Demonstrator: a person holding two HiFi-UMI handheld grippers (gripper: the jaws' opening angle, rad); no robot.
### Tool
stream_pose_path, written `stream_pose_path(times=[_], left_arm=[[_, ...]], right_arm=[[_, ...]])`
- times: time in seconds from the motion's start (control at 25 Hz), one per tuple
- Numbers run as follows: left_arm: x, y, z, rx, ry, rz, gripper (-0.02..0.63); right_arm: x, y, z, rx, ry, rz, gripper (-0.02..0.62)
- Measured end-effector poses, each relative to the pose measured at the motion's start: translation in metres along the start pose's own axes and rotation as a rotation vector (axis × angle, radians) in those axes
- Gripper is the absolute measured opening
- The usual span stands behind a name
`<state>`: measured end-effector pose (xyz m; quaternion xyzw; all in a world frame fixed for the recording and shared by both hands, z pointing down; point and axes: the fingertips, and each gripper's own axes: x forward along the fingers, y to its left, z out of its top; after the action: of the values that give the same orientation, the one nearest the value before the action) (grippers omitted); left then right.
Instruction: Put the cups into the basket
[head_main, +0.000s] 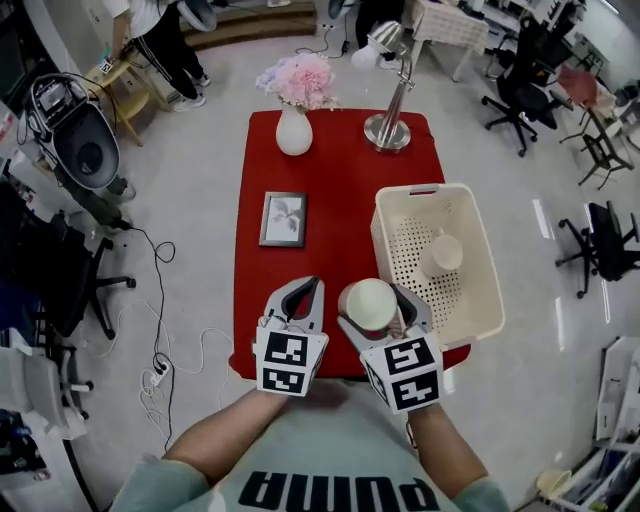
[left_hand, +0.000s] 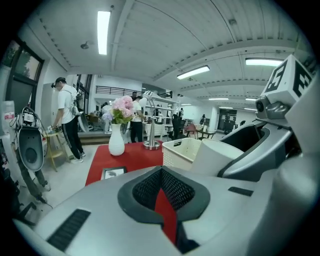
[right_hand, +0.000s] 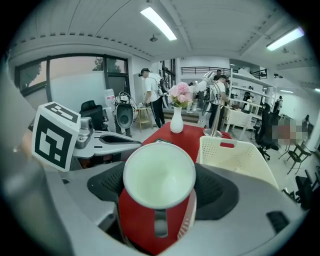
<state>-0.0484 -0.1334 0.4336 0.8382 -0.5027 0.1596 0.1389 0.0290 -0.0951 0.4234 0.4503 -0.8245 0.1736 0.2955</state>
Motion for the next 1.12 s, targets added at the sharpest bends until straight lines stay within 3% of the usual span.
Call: stream_pose_path(times=[0.48, 0.76, 1.12], left_arm=[[0.046, -0.074, 0.024, 0.043, -0.016, -0.136, 0.006], [0.061, -0.087, 0.025, 0.045, 0.009, -0.135, 0.006], [0.074, -0.080, 0.014, 0.031, 0.061, -0.089, 0.006]], right_arm=[[-0.043, -0.093, -0.021, 0.107, -0.011, -0.164, 0.388], [-0.035, -0.123, -0.040, 0.131, 0.038, -0.170, 0.387], [0.000, -0.136, -0.069, 0.131, 0.128, -0.112, 0.387]])
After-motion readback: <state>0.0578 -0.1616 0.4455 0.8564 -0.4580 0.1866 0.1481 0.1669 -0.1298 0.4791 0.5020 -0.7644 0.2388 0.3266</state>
